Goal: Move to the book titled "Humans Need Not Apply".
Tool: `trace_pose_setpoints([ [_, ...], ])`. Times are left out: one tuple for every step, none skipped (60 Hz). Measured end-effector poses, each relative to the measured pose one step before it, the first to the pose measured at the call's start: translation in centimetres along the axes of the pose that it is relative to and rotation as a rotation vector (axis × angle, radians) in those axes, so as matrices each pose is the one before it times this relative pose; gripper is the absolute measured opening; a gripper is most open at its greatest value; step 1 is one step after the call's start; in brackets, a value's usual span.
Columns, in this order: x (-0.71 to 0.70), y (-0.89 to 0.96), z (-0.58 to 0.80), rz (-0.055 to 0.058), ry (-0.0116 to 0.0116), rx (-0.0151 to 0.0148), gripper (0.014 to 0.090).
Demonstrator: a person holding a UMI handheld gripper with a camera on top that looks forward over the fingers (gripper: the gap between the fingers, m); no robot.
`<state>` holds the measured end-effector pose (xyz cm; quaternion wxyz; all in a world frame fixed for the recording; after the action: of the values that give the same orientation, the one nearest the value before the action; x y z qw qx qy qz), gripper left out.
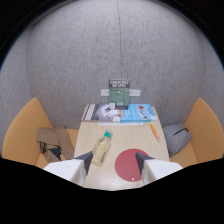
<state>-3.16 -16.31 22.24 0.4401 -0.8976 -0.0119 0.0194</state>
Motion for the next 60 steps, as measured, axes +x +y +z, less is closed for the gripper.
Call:
trace_pose_setpoints([
  [-0.004,0.002,0.003,-0.0003,0.00016,0.00000,0.0875],
  [0.014,0.005,-0.001,-0.0007,0.00081,0.00023,0.0876],
  [0.013,0.005,0.002,-0.0003,0.00119,0.00040,0.0875],
  [0.025,0.000,0.009,0.0001,0.00152,0.00088,0.0877],
  [0.001,-0.003,0.017,-0.0004,0.00075,0.00125,0.0877],
  [-0.029,0.002,0.002,-0.0006,-0.00039,0.00138,0.0877],
  [-0.018,-0.111,0.108,-0.0011,-0.00178,-0.00014,0.0877],
  [0.100,-0.030,0.001,-0.0014,-0.00088,-0.00020,0.0878],
  [0.008,-0.028,0.013,-0.0006,-0.00038,0.00057,0.0877],
  [-0.019,-0.036,0.025,-0.0006,-0.00059,0.00087,0.0877],
  [-0.091,0.004,0.061,-0.0006,-0.00056,0.00200,0.0879],
  [0.062,-0.057,0.007,-0.0023,0.00031,0.00004,0.0876],
  [-0.077,-0.041,0.028,-0.0008,0.00000,0.00272,0.0875],
  [0.070,-0.080,0.024,-0.0018,0.00063,0.00142,0.0877],
  [-0.044,-0.025,0.047,-0.0005,0.00056,0.00316,0.0876],
  [-0.010,-0.030,0.058,-0.0006,0.00162,0.00188,0.0875],
  [0.103,-0.044,0.063,-0.0024,0.00210,0.00304,0.0877],
  [0.010,-0.050,0.058,-0.0013,0.00106,0.00300,0.0874],
  [-0.018,-0.101,0.065,-0.0014,-0.00057,0.00323,0.0876],
  [0.023,-0.086,0.082,-0.0009,0.00019,0.00338,0.0876],
  [0.068,-0.074,0.091,-0.0006,0.00215,0.00311,0.0875],
  [0.082,-0.075,0.104,-0.0002,0.00304,0.00268,0.0878],
  [-0.114,-0.160,0.048,0.0010,0.00497,-0.00010,0.0880],
  [0.179,0.009,0.214,-0.0019,-0.00115,0.00419,0.0877],
  [0.055,-0.040,0.133,-0.0008,0.00057,0.00206,0.0879],
  [0.091,-0.052,0.135,-0.0012,0.00166,0.00168,0.0880],
  [0.132,-0.042,0.173,-0.0011,0.00236,0.00114,0.0877],
  [0.093,-0.063,0.190,-0.0011,0.00225,0.00080,0.0875],
  [-0.037,-0.152,0.137,0.0001,0.00403,-0.00068,0.0879],
  [0.211,-0.031,0.300,-0.0029,-0.00004,0.00457,0.0876],
  [-0.056,-0.300,0.011,-0.0005,0.00596,-0.00317,0.0877],
  [0.189,0.089,0.521,-0.0036,0.00179,0.00775,0.0879],
  [0.066,-0.114,0.288,-0.0023,0.00201,0.00217,0.0876],
  [0.015,-0.133,0.295,-0.0025,0.00046,0.00282,0.0877],
  [0.064,-0.147,0.320,-0.0030,0.00028,0.00334,0.0878],
  [0.001,-0.333,0.121,-0.0010,0.00229,-0.00274,0.0878],
  [0.041,-0.152,0.374,-0.0012,0.00035,0.00308,0.0878],
  [0.032,-0.178,0.372,-0.0005,-0.00029,0.00235,0.0879],
  [0.100,-0.205,0.280,-0.0015,-0.00077,-0.00123,0.0876],
  [0.079,0.052,0.609,-0.0022,-0.00066,0.00772,0.0876],
  [0.039,-0.152,0.397,-0.0002,-0.00053,0.00173,0.0878],
  [0.021,-0.382,0.247,0.0015,0.00096,-0.00420,0.0876],
  [0.107,-0.160,0.479,0.0005,0.00167,0.00188,0.0874],
  [0.099,-0.134,0.481,-0.0009,0.00260,0.00087,0.0876],
  [0.056,-0.078,0.575,-0.0026,0.00175,0.00453,0.0877],
  [0.113,-0.147,0.607,-0.0021,-0.00135,0.00456,0.0875],
  [0.070,-0.203,0.537,-0.0010,0.00005,0.00273,0.0878],
  [0.104,-0.199,0.568,-0.0008,0.00099,0.00196,0.0875],
  [0.088,-0.185,0.590,-0.0012,0.00139,0.00101,0.0875],
  [0.071,-0.187,0.590,-0.0018,0.00074,0.00030,0.0876],
  [0.064,-0.248,0.557,-0.0015,0.00037,-0.00081,0.0875],
  [0.103,-0.211,0.635,-0.0022,0.00154,0.00121,0.0874],
  [0.081,-0.213,0.646,-0.0020,0.00146,0.00042,0.0876],
  [0.071,-0.231,0.653,-0.0015,0.00112,0.00060,0.0876],
  [0.050,-0.274,0.665,-0.0012,-0.00014,0.00176,0.0875],
  [0.074,-0.287,0.690,-0.0009,-0.00092,0.00242,0.0877],
  [0.196,-0.191,0.795,-0.0019,-0.00037,0.00354,0.0874],
  [0.066,-0.306,0.654,-0.0013,0.00269,-0.00199,0.0874],
  [0.048,-0.236,0.700,-0.0013,0.00053,-0.00061,0.0877],
  [0.006,-0.243,0.715,-0.0007,-0.00164,-0.00019,0.0873],
])
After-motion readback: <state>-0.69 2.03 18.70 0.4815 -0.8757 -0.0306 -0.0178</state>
